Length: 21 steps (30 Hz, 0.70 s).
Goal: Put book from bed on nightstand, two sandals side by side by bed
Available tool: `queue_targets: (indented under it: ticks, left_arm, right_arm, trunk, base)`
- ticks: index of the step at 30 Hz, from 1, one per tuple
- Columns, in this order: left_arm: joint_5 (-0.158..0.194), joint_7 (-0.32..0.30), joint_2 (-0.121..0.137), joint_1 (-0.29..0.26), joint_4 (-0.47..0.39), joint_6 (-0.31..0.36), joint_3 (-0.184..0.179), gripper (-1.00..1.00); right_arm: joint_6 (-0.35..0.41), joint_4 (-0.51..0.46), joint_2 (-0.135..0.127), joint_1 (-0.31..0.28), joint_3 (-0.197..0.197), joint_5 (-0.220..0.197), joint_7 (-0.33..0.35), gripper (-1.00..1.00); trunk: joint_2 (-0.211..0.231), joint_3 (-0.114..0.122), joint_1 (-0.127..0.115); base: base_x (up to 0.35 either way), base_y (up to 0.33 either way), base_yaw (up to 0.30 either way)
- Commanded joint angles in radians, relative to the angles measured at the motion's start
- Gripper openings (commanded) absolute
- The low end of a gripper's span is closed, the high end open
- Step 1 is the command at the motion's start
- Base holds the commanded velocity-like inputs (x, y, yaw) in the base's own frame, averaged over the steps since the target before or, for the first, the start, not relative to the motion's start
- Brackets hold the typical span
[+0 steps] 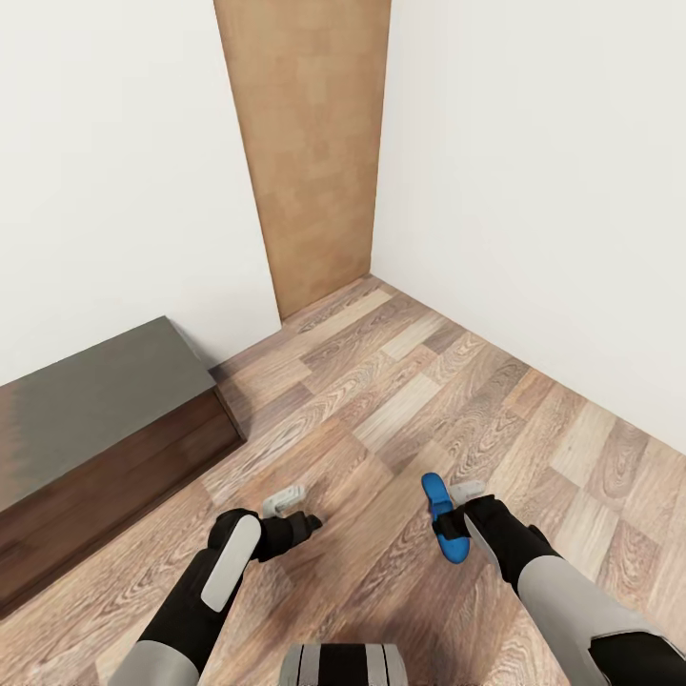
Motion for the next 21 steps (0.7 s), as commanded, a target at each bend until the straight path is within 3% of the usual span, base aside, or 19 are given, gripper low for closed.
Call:
queue_targets:
  ticks: [1, 14, 21]
  left_arm:
    - [0.011, 0.01, 0.0, 0.0, -0.001, 0.001, -0.001, 1.0]
    - [0.008, -0.001, 0.005, 0.01, 0.0, 0.008, -0.014, 1.0]
    - [0.004, -0.001, 0.011, 0.029, 0.0, 0.001, -0.024, 1.0]
  right_arm:
    - [0.006, -0.002, -0.001, 0.0, 0.004, 0.008, 0.007, 1.0]
    - [0.005, -0.002, -0.001, 0.0, 0.004, 0.008, 0.007, 1.0]
    - [0.004, -0.003, -0.001, 0.0, 0.004, 0.008, 0.006, 1.0]
  trunk:
    - [-0.001, -0.005, 0.0]
    - [-0.001, -0.009, 0.001]
    - [-0.001, -0.009, 0.001]
  base:
    - [0.0, 0.0, 0.0]
    - [0.006, 0.0, 0.0]
    - [0.205, 0.0, 0.0]
